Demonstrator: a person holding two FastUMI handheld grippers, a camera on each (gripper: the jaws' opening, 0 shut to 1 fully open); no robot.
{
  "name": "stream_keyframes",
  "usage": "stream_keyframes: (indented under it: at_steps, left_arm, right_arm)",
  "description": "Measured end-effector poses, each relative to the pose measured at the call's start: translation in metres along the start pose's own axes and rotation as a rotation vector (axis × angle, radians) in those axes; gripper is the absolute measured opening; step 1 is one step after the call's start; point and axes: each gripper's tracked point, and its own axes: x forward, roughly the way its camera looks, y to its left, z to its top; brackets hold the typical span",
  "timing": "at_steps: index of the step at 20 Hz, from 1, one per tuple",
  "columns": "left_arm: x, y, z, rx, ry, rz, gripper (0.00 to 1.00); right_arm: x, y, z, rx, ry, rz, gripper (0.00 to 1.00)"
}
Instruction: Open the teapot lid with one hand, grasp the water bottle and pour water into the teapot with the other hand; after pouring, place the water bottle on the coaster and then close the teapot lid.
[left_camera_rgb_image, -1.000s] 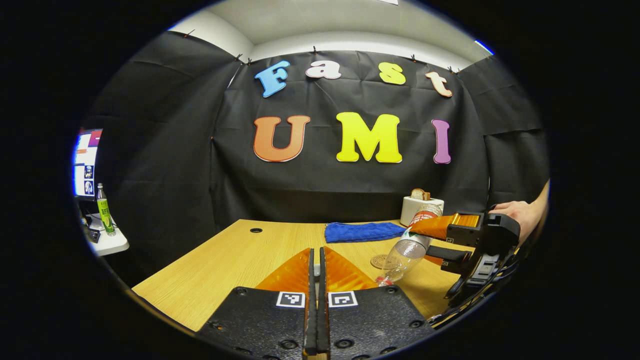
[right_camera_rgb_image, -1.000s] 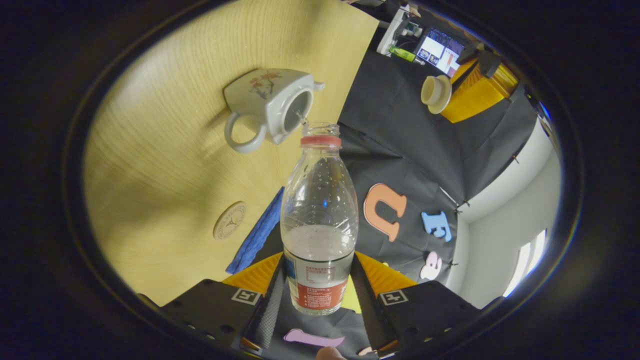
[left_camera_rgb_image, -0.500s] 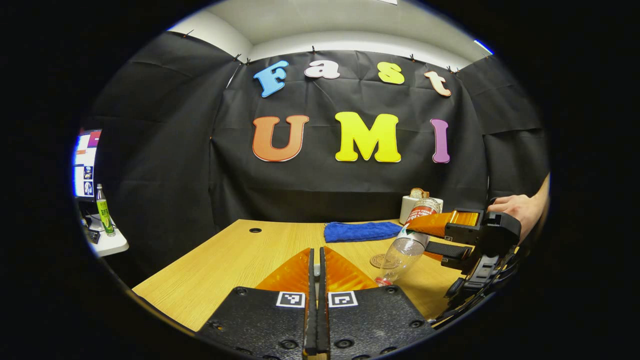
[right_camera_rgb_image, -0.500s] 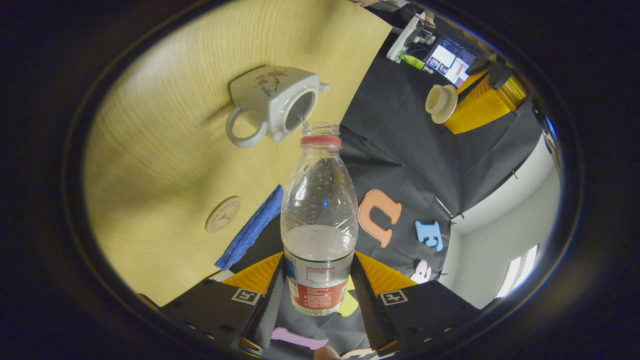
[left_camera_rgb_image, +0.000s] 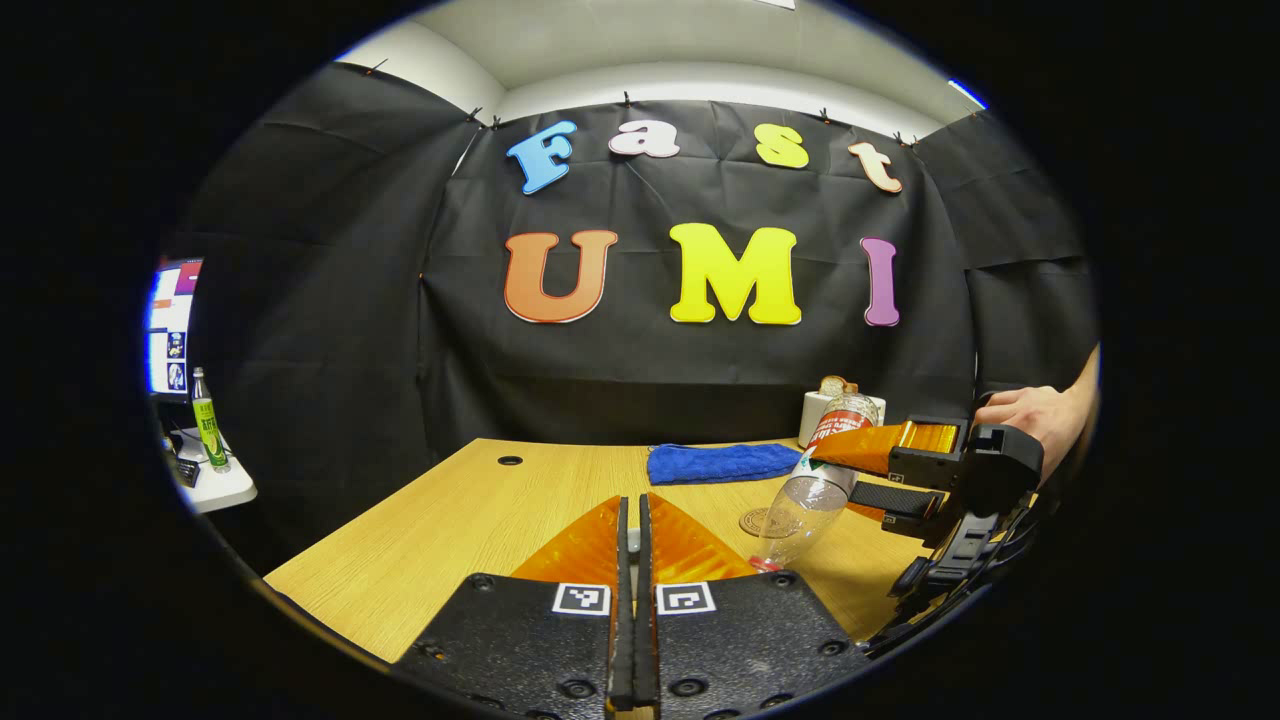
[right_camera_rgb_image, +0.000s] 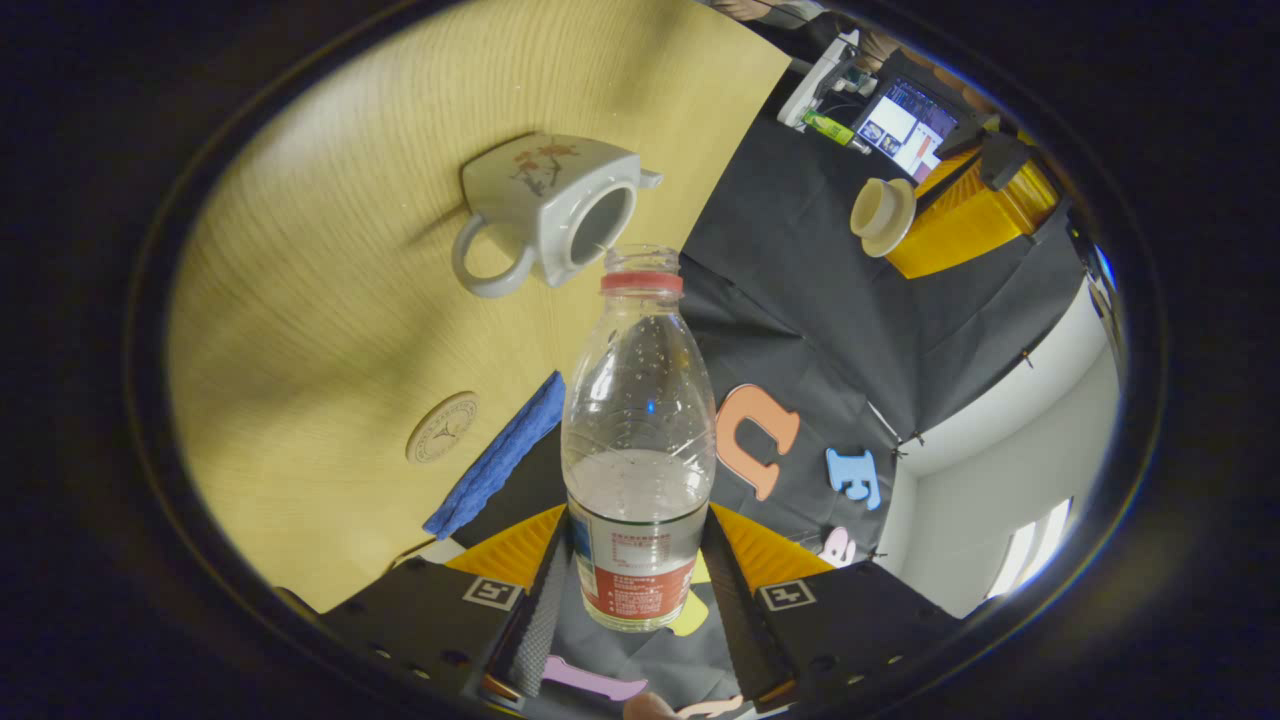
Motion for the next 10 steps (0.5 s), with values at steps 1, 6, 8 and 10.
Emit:
stream_keyframes:
  at_steps: [1, 6, 8, 10]
  left_arm:
    - [0.0, 0.0, -0.001, 0.001, 0.002, 0.001, 0.03]
    - [-0.002, -0.001, 0.003, 0.0, -0.003, 0.008, 0.03]
    - [-0.005, 0.001, 0.006, 0.003, -0.007, 0.021, 0.03]
    - [-0.006, -0.001, 0.005, -0.001, 0.0, 0.026, 0.03]
  right_arm:
    - [0.001, 0.002, -0.001, 0.005, 0.002, 0.003, 0.71]
    - [0.002, 0.024, -0.003, 0.18, 0.007, 0.106, 0.71]
    - [0.0, 0.028, -0.001, 0.272, 0.017, 0.111, 0.72]
    - [-0.004, 0.045, 0.003, 0.412, 0.019, 0.144, 0.72]
